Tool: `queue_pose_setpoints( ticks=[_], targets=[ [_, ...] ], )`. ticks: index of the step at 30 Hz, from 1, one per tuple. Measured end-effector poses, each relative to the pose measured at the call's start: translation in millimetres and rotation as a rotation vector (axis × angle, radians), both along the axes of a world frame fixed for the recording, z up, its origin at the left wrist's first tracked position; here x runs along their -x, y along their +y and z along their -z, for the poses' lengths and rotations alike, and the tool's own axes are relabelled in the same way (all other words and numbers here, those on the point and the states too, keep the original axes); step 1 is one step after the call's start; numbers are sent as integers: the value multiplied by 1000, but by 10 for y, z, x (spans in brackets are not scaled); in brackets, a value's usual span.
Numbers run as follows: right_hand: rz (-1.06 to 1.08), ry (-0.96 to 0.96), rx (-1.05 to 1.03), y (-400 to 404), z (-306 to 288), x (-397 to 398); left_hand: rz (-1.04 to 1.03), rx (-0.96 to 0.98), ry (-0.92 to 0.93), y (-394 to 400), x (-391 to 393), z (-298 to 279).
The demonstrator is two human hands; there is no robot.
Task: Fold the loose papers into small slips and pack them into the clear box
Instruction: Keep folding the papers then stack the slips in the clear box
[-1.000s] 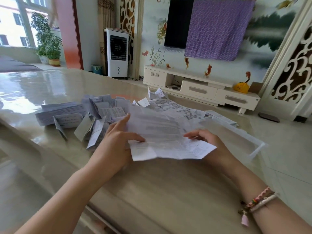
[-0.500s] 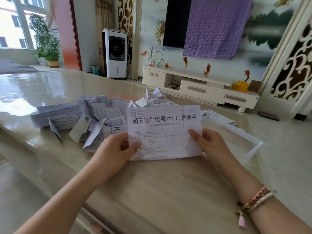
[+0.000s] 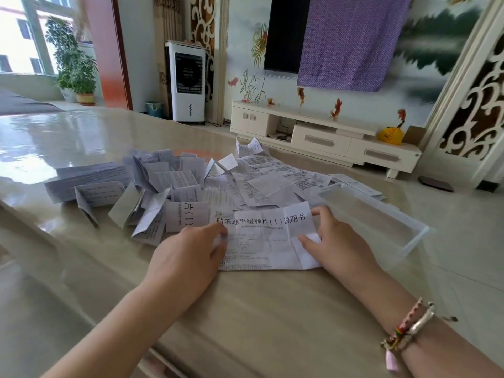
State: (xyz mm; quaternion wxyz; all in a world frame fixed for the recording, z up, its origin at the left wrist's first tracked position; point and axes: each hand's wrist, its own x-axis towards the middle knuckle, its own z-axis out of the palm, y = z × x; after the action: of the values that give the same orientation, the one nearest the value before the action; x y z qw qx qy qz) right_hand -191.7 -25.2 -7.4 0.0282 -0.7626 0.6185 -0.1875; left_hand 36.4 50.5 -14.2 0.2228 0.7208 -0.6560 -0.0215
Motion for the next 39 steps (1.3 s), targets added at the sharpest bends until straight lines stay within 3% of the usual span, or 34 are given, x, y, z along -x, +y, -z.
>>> queue_pose_setpoints(
  ticks=[4,7,9,13,17,23,31,39],
  targets=[
    [-4,218,160,87,-58,-41,18,98,-110,42,4,-16],
    [-215,129,267,71,-7,-88,120,251,-109,-3,-29,72],
    [-349,43,214,60,27,-127,203,271,-89,-38,-24,128],
    [-554,118,-25,76,78,-175,347,61,-21,-131,13,171],
    [-551,227,-228,100,88,-157,360,-96,-52,-195,-8,182],
    [-466,273,-250,47,63,-63,367,-128,-107,-186,-41,201],
    [-562,19,-146,122,-24,-46,461,5,-35,-190,-94,189],
    [-580,-27,-76,154,-51,-4,485,44,-54,-166,-80,126]
  ],
)
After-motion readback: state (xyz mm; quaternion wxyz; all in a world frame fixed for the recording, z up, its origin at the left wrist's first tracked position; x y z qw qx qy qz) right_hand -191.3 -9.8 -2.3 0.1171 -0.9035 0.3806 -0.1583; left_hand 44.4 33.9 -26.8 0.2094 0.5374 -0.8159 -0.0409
